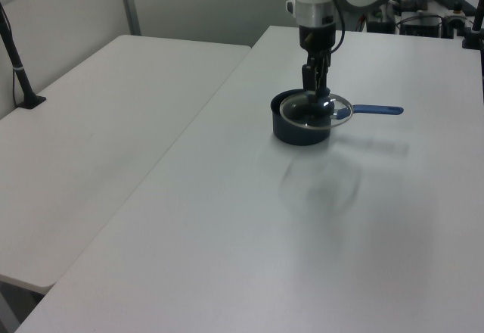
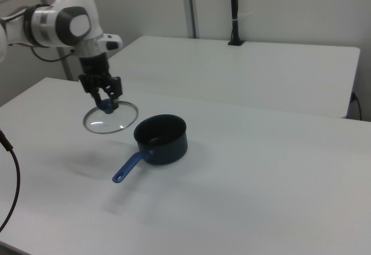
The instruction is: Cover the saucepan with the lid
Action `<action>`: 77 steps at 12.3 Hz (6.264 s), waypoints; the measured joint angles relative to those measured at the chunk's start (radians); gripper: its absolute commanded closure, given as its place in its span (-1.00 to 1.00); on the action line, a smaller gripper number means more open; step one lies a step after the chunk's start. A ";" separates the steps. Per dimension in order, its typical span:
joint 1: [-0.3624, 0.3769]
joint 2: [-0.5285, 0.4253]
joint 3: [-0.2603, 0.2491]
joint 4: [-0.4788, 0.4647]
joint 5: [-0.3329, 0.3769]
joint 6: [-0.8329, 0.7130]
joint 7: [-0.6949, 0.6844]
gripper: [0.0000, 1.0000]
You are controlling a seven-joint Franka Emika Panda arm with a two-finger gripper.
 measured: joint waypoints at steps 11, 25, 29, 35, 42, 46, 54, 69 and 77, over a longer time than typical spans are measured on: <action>-0.183 0.089 -0.001 0.074 -0.002 0.023 -0.087 0.31; -0.180 0.185 0.002 0.098 -0.002 0.146 -0.039 0.30; -0.181 0.193 0.002 0.116 -0.002 0.148 -0.014 0.30; -0.181 0.204 0.002 0.122 -0.002 0.149 -0.008 0.30; -0.190 0.207 0.002 0.123 -0.002 0.167 -0.008 0.30; -0.199 0.210 0.002 0.123 -0.018 0.167 -0.011 0.30; -0.199 0.211 0.009 0.122 -0.023 0.167 -0.020 -1.00; -0.221 -0.015 -0.001 0.038 -0.024 -0.030 -0.001 -1.00; -0.299 -0.118 -0.003 -0.005 -0.024 -0.059 -0.001 -1.00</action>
